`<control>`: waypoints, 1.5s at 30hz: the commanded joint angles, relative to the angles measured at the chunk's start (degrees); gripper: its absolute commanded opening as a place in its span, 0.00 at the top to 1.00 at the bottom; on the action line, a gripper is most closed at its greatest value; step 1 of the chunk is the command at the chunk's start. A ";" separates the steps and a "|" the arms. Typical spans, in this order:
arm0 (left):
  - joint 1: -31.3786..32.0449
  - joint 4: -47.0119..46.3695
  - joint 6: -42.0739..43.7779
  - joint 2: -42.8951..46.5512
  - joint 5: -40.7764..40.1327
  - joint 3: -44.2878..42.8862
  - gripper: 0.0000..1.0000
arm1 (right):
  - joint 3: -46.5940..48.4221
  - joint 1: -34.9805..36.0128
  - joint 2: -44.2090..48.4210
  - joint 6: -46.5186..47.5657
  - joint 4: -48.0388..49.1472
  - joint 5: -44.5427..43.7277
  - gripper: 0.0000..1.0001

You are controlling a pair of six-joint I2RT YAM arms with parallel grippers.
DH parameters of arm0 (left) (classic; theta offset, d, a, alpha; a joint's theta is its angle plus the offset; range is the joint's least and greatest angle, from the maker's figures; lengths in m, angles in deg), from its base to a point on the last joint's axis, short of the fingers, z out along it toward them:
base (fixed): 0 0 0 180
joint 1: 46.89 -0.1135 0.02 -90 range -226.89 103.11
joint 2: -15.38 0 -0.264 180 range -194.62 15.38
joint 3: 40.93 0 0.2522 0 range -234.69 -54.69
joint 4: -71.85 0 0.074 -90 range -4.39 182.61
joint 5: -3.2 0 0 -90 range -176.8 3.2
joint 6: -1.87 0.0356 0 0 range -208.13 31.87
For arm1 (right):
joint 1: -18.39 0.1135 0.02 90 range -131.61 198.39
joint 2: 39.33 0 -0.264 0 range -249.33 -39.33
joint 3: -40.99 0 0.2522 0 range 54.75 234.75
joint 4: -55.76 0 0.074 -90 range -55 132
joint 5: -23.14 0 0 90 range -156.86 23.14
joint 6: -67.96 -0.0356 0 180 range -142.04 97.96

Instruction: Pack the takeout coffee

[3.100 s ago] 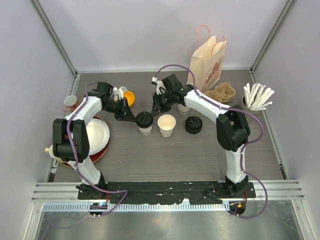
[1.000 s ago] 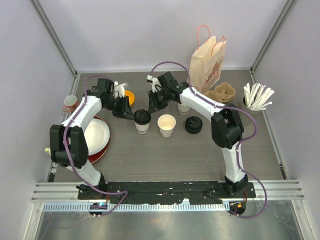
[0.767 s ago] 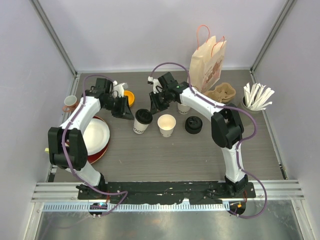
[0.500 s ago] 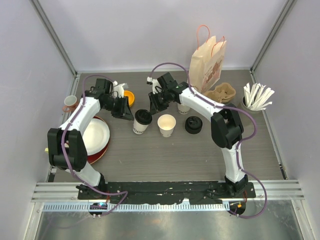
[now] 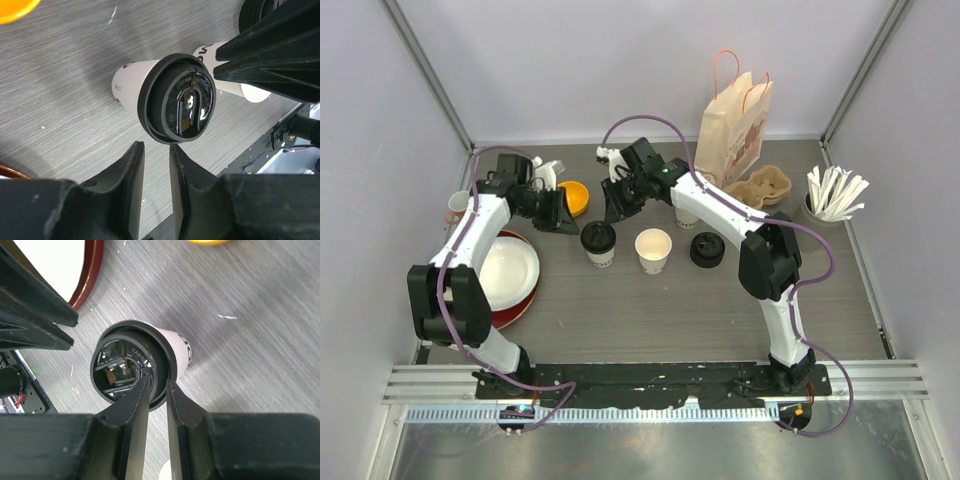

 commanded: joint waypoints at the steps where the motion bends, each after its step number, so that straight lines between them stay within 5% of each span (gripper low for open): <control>1: -1.35 -1.31 -0.12 1.43 0.99 -2.42 0.70 | 5.07 0.31 -0.74 1.32 -1.46 -2.83 0.73; 8: -1.53 -5.80 -1.88 -4.37 2.92 -5.93 0.70 | -1.41 -0.39 5.14 -4.74 -0.16 -5.48 0.73; 13: -0.48 -6.25 -1.70 -9.90 3.36 -10.06 0.69 | -12.57 0.48 10.16 -9.40 4.34 -2.04 0.61; 18: -0.12 -6.42 -2.67 -12.99 3.63 -12.53 0.69 | -17.15 1.45 11.48 -11.16 6.70 -2.04 0.59; 45: 0.41 -3.96 -1.35 -4.12 3.02 -0.32 0.71 | -11.89 -0.74 5.77 -10.72 8.73 -1.43 0.62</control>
